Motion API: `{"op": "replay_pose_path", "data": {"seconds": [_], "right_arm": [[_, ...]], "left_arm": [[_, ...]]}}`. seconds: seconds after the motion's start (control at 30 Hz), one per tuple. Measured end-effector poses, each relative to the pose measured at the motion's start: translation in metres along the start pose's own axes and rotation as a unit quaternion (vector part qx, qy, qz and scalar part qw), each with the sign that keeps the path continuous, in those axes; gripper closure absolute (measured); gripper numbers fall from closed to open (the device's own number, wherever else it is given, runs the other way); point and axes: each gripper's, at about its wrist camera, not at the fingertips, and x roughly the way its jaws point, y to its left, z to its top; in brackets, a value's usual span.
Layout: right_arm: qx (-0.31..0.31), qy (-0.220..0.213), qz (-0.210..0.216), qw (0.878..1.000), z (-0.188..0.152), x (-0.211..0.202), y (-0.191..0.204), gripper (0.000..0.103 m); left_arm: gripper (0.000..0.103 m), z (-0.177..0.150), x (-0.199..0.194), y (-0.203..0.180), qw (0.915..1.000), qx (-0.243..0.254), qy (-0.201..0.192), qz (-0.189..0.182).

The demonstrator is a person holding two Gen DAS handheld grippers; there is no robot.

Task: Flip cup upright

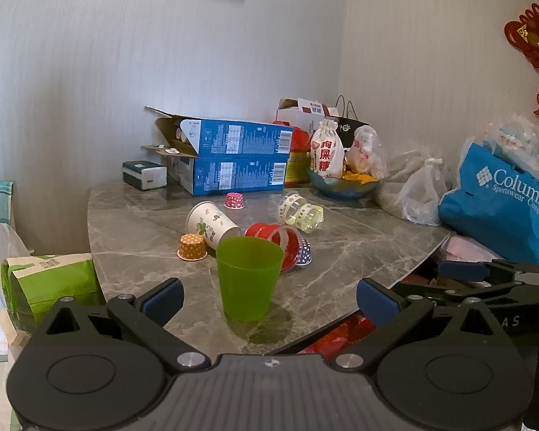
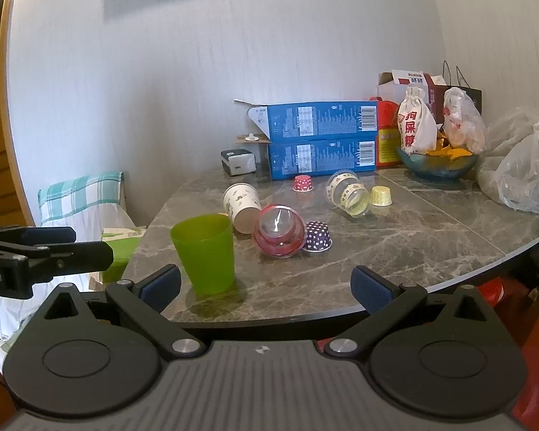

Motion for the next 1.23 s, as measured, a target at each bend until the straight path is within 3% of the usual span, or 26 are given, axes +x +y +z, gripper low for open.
{"op": "replay_pose_path", "data": {"seconds": [1.03, 1.23], "right_arm": [[-0.007, 0.013, -0.005, 1.000, 0.002, 0.016, 0.002, 0.001], [0.003, 0.014, 0.008, 1.000, 0.000, 0.026, 0.002, 0.001]], "left_arm": [[0.000, -0.003, 0.016, 0.009, 0.9999, -0.009, 0.006, -0.001], [0.000, -0.004, 0.014, 0.023, 0.9993, -0.018, -0.018, 0.026]]}}
